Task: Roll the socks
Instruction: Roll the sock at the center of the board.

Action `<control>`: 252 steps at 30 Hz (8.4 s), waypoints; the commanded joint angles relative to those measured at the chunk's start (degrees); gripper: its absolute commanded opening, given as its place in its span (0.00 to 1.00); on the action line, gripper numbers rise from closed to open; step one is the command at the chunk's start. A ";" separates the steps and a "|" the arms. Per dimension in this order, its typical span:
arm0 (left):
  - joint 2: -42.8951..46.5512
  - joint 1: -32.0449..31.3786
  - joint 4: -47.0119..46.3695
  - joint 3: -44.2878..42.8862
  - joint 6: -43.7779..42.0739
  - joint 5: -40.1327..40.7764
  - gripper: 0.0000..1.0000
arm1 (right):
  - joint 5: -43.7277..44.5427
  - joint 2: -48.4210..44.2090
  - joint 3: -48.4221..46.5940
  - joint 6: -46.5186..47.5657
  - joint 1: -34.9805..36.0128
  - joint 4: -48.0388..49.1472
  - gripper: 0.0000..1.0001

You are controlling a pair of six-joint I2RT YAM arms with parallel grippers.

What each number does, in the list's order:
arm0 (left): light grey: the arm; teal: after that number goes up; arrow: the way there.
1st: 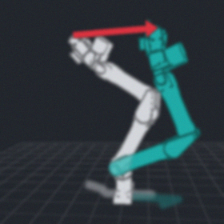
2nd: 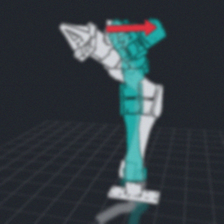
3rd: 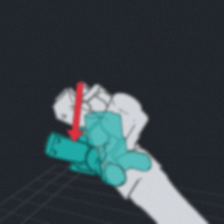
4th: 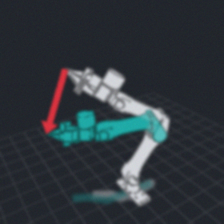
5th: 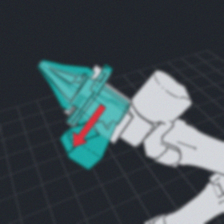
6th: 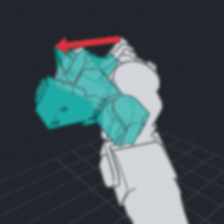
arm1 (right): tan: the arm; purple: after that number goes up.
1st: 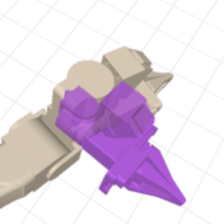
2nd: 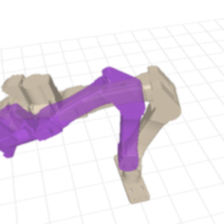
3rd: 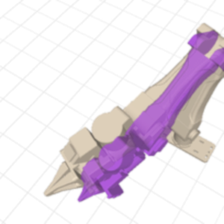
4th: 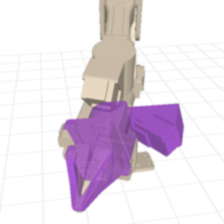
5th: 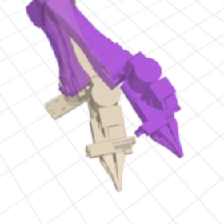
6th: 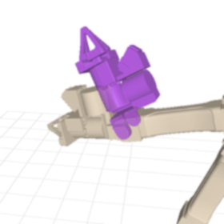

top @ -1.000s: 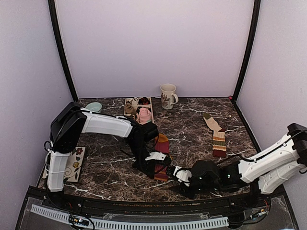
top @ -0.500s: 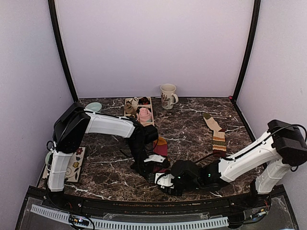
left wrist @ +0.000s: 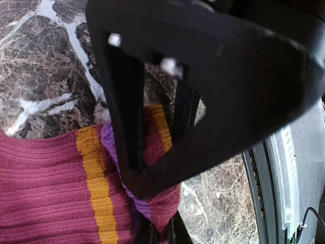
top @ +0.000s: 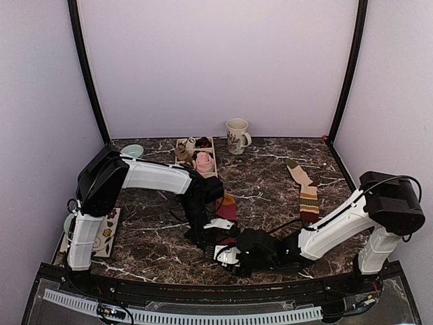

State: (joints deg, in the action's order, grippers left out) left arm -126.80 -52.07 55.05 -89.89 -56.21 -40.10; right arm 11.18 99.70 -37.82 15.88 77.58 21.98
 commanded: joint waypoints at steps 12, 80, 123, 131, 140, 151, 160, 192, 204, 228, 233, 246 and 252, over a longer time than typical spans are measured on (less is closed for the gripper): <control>-1.99 2.25 -1.67 -0.20 5.86 7.93 0.35 | -0.65 3.06 4.90 -9.51 -0.13 6.97 0.00; 17.03 -7.45 -32.60 24.00 2.92 19.14 0.00 | -28.52 6.73 18.89 -48.21 -17.55 23.41 0.25; -4.98 1.36 3.13 1.38 5.02 -1.92 0.00 | 4.37 -31.11 14.95 -24.31 -12.30 -5.98 1.00; -5.02 1.61 2.71 1.85 5.33 -1.84 0.00 | 10.90 -45.30 21.44 -37.30 -16.85 -5.85 1.00; -5.49 1.71 2.33 1.77 6.50 -1.40 0.00 | 0.68 -36.04 16.00 -27.84 -13.37 -5.86 0.60; -5.98 1.89 2.42 2.01 7.07 -0.51 0.00 | -2.74 -23.06 13.12 -7.29 -0.49 7.17 0.54; -6.35 1.97 2.43 1.60 7.22 -0.09 0.00 | -5.68 -8.95 4.94 -0.40 -0.52 11.90 0.43; -6.25 2.32 3.93 0.94 6.45 -0.95 0.00 | -5.23 2.27 10.75 -7.16 -2.87 19.23 0.35; -6.20 2.33 3.58 0.44 7.03 0.07 0.09 | -9.58 4.69 10.40 -9.82 -3.93 16.24 0.30; 18.97 9.47 -16.46 23.21 17.51 9.55 0.62 | -17.93 8.87 13.25 -22.71 -5.88 16.37 0.00; 25.80 9.62 -22.55 30.75 17.03 9.68 0.61 | -21.26 8.28 14.38 -26.43 -7.69 16.54 0.00; 23.35 -2.12 -24.07 23.50 7.62 14.73 0.49 | -35.35 15.30 9.43 -39.66 -16.10 10.58 0.00; 21.57 -3.87 -27.58 24.03 8.11 15.20 0.39 | -38.05 15.59 11.47 -43.20 -18.52 13.83 0.00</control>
State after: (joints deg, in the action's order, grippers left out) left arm -104.42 -55.70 29.32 -66.04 -47.40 -25.76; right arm -25.82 110.74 -30.61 -23.33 60.42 51.33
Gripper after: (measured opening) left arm 0.410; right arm 0.061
